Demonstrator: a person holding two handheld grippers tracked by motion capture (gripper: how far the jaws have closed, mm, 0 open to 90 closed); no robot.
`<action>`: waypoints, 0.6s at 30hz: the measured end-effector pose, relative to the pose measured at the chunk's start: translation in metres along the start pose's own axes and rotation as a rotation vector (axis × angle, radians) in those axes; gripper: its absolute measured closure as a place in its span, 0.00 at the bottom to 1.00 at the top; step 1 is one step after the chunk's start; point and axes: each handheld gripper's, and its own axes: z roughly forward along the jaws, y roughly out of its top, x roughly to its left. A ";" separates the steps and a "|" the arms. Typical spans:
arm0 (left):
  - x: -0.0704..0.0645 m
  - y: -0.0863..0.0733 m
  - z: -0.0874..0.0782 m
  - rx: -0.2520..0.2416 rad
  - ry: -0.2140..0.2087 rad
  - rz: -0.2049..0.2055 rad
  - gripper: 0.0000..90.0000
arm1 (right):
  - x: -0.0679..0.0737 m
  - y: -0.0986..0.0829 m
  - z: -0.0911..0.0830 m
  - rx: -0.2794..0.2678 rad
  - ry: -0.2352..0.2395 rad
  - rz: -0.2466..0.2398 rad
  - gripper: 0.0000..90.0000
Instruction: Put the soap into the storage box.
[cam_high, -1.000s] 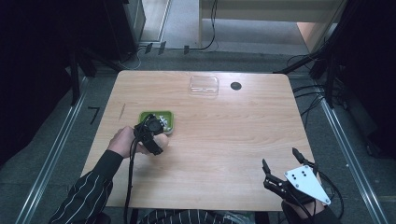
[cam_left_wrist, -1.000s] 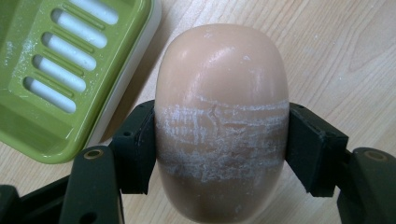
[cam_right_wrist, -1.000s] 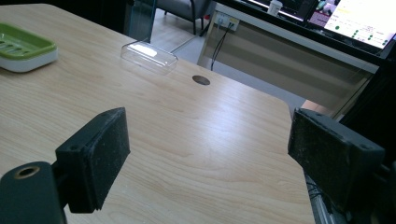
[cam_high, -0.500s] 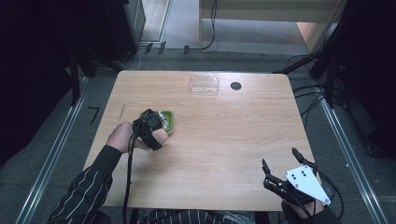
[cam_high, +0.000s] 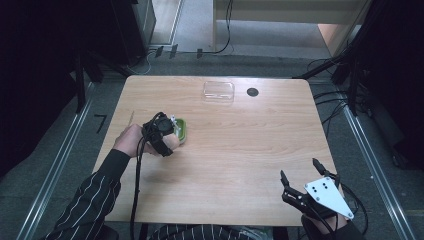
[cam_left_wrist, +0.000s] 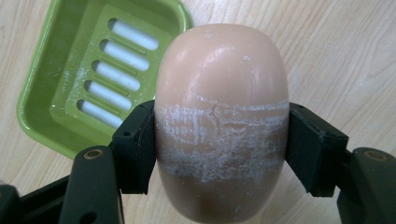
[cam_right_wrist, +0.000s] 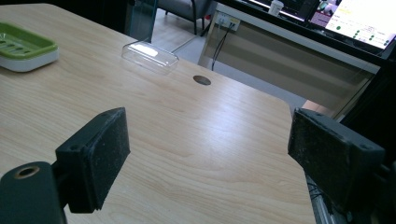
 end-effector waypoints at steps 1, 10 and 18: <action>0.002 0.000 -0.001 -0.002 0.002 -0.003 0.37 | 0.000 0.000 0.000 0.000 0.001 0.000 0.15; 0.015 0.003 -0.009 -0.023 0.016 0.017 0.37 | 0.000 0.000 0.000 0.000 -0.002 0.001 0.15; 0.021 0.006 -0.009 -0.011 0.025 0.061 0.37 | 0.000 0.000 0.000 0.000 -0.001 0.000 0.15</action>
